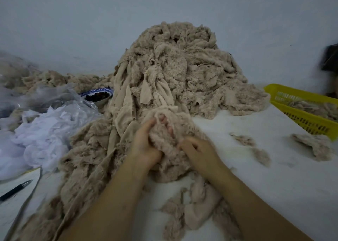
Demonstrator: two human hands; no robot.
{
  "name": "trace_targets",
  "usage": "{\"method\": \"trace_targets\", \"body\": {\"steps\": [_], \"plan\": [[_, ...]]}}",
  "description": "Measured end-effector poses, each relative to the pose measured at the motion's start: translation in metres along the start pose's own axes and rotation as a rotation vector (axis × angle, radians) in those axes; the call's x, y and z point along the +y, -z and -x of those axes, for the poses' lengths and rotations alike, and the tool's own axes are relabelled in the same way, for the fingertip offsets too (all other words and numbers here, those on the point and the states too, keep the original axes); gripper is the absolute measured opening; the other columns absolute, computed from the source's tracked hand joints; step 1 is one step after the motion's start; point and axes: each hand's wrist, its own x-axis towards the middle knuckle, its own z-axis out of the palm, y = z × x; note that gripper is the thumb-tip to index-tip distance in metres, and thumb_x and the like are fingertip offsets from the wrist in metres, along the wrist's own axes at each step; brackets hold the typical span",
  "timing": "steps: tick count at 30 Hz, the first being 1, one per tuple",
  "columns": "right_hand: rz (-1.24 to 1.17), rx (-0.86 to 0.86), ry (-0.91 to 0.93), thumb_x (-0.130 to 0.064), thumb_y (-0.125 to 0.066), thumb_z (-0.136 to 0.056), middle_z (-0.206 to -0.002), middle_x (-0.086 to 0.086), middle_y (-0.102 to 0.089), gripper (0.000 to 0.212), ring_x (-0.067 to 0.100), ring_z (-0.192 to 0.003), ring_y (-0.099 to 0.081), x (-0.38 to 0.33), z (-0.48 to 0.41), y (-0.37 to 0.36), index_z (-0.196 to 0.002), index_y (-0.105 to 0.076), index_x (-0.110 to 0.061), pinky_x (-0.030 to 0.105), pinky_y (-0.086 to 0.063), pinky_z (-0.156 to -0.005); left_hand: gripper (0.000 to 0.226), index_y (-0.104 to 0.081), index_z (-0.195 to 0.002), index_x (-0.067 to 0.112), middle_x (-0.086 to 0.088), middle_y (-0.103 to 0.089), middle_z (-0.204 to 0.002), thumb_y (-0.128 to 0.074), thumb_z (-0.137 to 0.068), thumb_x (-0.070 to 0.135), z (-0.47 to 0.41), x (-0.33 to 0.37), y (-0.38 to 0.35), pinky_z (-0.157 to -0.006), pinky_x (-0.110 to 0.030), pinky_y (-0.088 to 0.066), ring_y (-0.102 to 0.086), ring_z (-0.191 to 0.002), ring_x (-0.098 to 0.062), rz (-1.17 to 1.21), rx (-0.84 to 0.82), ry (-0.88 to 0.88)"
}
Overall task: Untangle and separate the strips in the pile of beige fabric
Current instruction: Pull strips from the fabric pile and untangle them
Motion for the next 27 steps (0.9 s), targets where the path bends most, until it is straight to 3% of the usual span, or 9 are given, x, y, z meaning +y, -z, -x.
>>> {"method": "trace_targets", "body": {"steps": [3, 6, 9, 12, 16, 19, 21, 24, 27], "plan": [[0.051, 0.003, -0.059, -0.040, -0.051, -0.101, -0.061, -0.011, -0.043, 0.037, 0.001, -0.054, -0.038, 0.009, -0.004, 0.008, -0.067, -0.047, -0.025, 0.017, -0.031, -0.053, 0.040, -0.074, -0.109, 0.006, -0.008, -0.071, -0.117, -0.048, -0.100, 0.035, 0.000, 0.003, 0.009, -0.080, -0.030, -0.060, -0.072, -0.096, -0.019, 0.252, -0.104, -0.063], [0.129, -0.165, -0.121, -0.044, -0.055, -0.097, -0.070, -0.011, -0.051, 0.030, -0.001, -0.059, -0.044, 0.014, -0.002, 0.005, -0.084, -0.055, -0.017, 0.016, -0.034, -0.056, 0.055, -0.064, -0.127, 0.009, -0.009, -0.066, -0.128, -0.034, -0.103, 0.048, 0.001, 0.002, 0.010, -0.095, -0.038, -0.052, -0.070, -0.105, -0.021, 0.229, -0.181, -0.077], [0.228, -0.089, -0.094, -0.041, -0.056, -0.097, -0.069, -0.010, -0.054, 0.030, -0.001, -0.060, -0.048, 0.011, -0.004, 0.003, -0.082, -0.055, -0.016, 0.016, -0.034, -0.054, 0.061, -0.058, -0.134, 0.006, -0.008, -0.067, -0.125, -0.030, -0.103, 0.051, 0.000, 0.008, 0.007, -0.094, -0.035, -0.051, -0.070, -0.100, -0.019, 0.218, -0.191, -0.103], [0.143, 0.180, -0.078, -0.048, -0.052, -0.098, -0.056, -0.011, -0.043, 0.043, 0.004, -0.051, -0.038, 0.007, -0.007, 0.013, -0.069, -0.045, -0.016, 0.018, -0.031, -0.049, 0.053, -0.065, -0.118, 0.008, -0.004, -0.070, -0.102, -0.032, -0.104, 0.047, -0.001, 0.021, 0.012, -0.066, -0.022, -0.057, -0.064, -0.065, -0.009, 0.267, -0.193, -0.143], [-0.011, 0.258, -0.200, -0.056, -0.044, -0.098, -0.052, -0.005, -0.048, 0.054, 0.003, -0.045, -0.041, 0.011, -0.006, 0.022, -0.074, -0.061, -0.010, 0.014, -0.037, -0.053, 0.038, -0.060, -0.098, 0.012, 0.003, -0.060, -0.071, -0.034, -0.102, 0.040, 0.004, 0.030, 0.019, -0.036, -0.011, -0.028, -0.040, -0.034, -0.004, 0.148, -0.282, -0.061], [0.178, 0.153, -0.158, -0.048, -0.051, -0.098, -0.102, -0.014, -0.063, 0.027, -0.004, -0.092, -0.055, 0.018, -0.011, 0.017, -0.111, -0.063, -0.028, 0.018, -0.042, -0.077, 0.035, -0.059, -0.092, 0.008, 0.002, -0.054, -0.062, -0.037, -0.099, 0.035, 0.006, 0.021, 0.022, -0.030, -0.013, -0.022, -0.035, -0.027, -0.006, 0.019, -0.300, 0.016], [0.221, -0.017, -0.141, -0.045, -0.059, -0.096, -0.123, -0.018, -0.049, 0.046, -0.003, -0.116, -0.043, 0.019, -0.013, 0.007, -0.137, -0.052, -0.027, 0.018, -0.038, -0.096, 0.036, -0.058, -0.091, 0.008, 0.001, -0.052, -0.059, -0.036, -0.100, 0.035, 0.007, 0.013, 0.024, -0.029, -0.013, -0.019, -0.031, -0.026, -0.006, -0.026, -0.334, 0.054], [0.300, -0.080, -0.085, -0.031, -0.060, -0.098, -0.094, -0.016, -0.053, 0.012, 0.004, -0.100, -0.048, 0.022, -0.013, -0.003, -0.108, -0.063, -0.026, 0.013, -0.039, -0.075, 0.034, -0.055, -0.093, 0.008, 0.000, -0.052, -0.058, -0.037, -0.099, 0.035, 0.007, 0.009, 0.024, -0.030, -0.014, -0.017, -0.024, -0.027, -0.006, -0.077, -0.387, 0.084], [0.120, 0.214, -0.162, -0.032, -0.055, -0.100, -0.074, -0.011, -0.058, 0.020, 0.002, -0.073, -0.053, 0.025, -0.015, 0.007, -0.082, -0.059, -0.027, 0.014, -0.037, -0.055, 0.038, -0.058, -0.089, 0.008, 0.002, -0.050, -0.058, -0.036, -0.101, 0.036, 0.008, 0.016, 0.022, -0.029, -0.014, -0.018, -0.032, -0.026, -0.006, -0.095, -0.364, 0.033]]}}
